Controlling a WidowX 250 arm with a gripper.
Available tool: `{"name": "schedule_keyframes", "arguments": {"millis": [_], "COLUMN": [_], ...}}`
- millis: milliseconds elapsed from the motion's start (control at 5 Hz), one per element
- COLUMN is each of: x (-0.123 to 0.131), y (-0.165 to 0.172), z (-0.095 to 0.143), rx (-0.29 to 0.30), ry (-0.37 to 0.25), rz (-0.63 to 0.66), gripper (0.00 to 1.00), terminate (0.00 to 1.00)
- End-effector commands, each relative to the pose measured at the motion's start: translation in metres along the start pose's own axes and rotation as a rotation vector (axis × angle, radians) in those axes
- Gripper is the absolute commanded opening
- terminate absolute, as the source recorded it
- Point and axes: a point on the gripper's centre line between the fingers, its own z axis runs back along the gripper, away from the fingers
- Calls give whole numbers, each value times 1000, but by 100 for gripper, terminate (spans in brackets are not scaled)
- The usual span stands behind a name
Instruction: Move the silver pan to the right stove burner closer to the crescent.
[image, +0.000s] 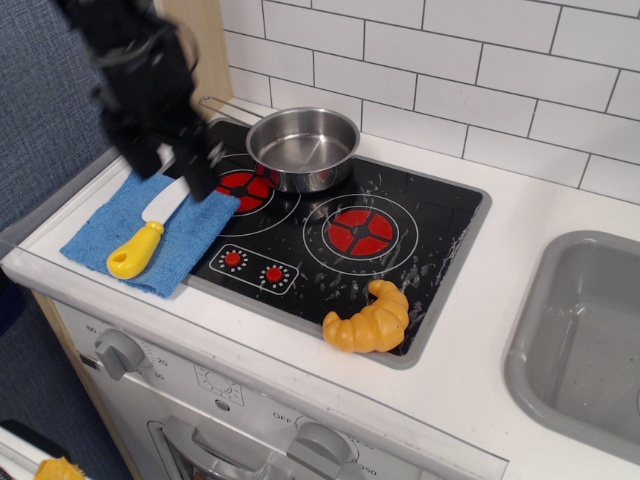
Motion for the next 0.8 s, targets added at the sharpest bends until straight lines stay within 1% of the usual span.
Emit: {"name": "schedule_keyframes", "arguments": {"millis": [0, 200, 400, 600], "x": [62, 80, 84, 83], "y": [-10, -21, -36, -40], "z": [5, -16, -33, -50], "rx": [16, 18, 18, 31], "ry": [-71, -40, -8, 19], "rz": [-4, -5, -55, -87], "gripper": [100, 100, 100, 100], "terminate": [0, 0, 0, 0]}}
